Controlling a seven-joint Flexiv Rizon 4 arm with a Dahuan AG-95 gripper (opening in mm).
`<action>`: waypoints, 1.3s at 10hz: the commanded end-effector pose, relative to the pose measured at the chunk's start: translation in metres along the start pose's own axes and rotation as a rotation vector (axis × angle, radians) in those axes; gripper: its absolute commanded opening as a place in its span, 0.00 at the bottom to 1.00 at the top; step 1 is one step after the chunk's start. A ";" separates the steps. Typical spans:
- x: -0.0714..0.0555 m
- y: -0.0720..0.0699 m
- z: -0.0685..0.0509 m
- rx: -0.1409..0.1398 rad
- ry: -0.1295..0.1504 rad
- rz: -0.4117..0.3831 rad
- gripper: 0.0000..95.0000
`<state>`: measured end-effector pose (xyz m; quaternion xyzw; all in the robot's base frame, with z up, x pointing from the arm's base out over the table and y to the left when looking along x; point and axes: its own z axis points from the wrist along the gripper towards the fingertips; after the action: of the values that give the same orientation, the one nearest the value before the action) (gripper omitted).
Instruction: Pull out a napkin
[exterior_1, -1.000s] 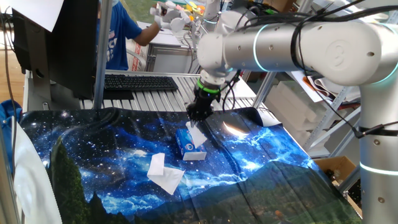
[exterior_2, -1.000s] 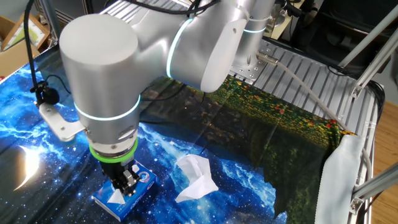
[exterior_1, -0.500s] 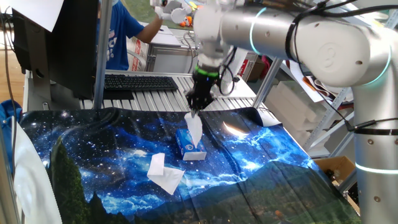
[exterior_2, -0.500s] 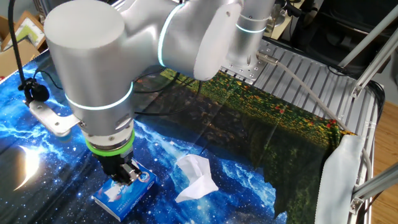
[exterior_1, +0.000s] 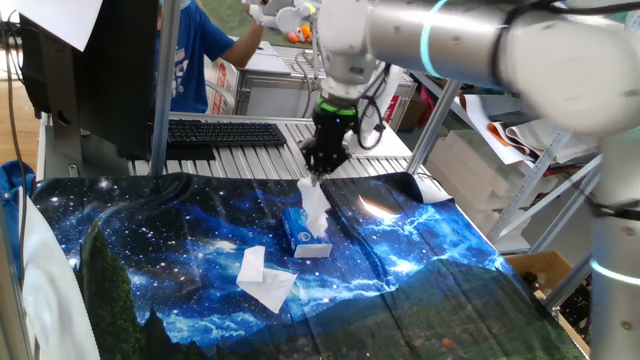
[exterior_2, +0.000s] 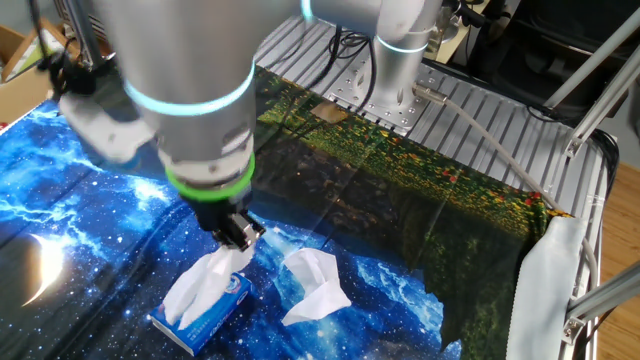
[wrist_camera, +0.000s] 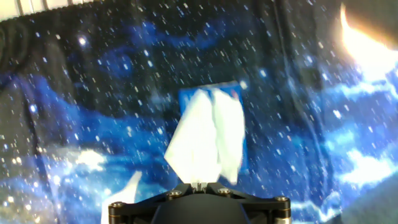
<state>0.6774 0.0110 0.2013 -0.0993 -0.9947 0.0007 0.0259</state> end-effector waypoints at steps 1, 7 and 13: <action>0.004 -0.001 -0.006 -0.003 0.028 0.003 0.00; 0.025 -0.009 -0.016 -0.041 0.032 0.048 0.00; 0.021 -0.012 -0.015 -0.042 0.027 0.063 0.00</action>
<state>0.6537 0.0032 0.2165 -0.1328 -0.9904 -0.0217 0.0330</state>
